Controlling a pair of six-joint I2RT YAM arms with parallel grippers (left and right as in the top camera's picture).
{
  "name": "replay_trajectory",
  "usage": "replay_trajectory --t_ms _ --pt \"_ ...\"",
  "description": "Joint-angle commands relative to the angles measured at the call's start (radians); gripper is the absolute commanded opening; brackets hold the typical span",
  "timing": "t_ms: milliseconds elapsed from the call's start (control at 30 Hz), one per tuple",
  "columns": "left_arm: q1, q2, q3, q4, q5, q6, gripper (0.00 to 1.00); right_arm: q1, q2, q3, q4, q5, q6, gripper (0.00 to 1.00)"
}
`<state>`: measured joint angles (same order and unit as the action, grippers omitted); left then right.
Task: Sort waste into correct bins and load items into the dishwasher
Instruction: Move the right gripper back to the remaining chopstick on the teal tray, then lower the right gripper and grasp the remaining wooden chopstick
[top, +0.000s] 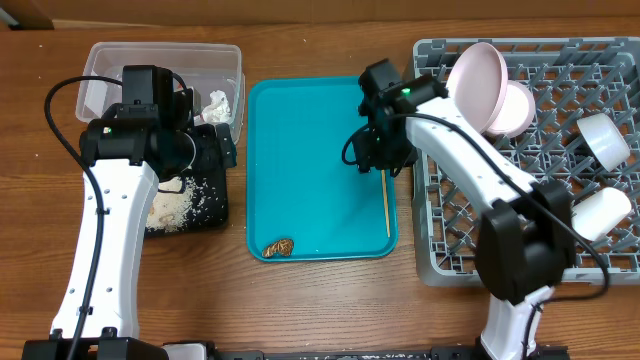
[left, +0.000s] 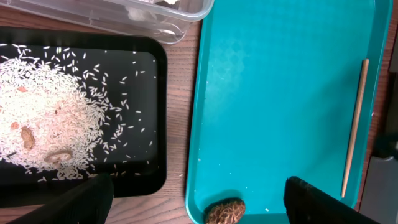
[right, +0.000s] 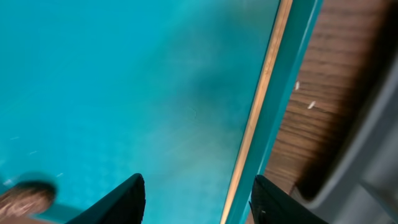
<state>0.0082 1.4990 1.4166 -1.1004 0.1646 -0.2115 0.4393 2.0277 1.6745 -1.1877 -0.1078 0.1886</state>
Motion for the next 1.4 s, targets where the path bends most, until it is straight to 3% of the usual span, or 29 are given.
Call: replay_trajectory --t_ms 0,200,867,1100,1367 --pt "-0.002 0.002 0.018 0.001 0.012 -0.013 0.89 -0.002 0.066 0.013 0.005 -0.01 0.03 0.57" --pt "-0.002 0.002 0.018 0.002 0.012 -0.013 0.89 -0.002 0.142 0.009 0.002 0.009 0.053 0.57" --pt "-0.002 0.002 0.018 0.002 0.011 -0.013 0.89 -0.001 0.145 -0.135 0.06 0.001 0.078 0.56" --pt "-0.002 0.002 0.018 0.002 0.012 -0.013 0.89 -0.001 0.145 -0.144 0.061 0.0 0.078 0.29" --pt "-0.002 0.002 0.018 0.001 0.012 -0.013 0.89 -0.001 0.145 -0.144 0.061 0.0 0.078 0.18"
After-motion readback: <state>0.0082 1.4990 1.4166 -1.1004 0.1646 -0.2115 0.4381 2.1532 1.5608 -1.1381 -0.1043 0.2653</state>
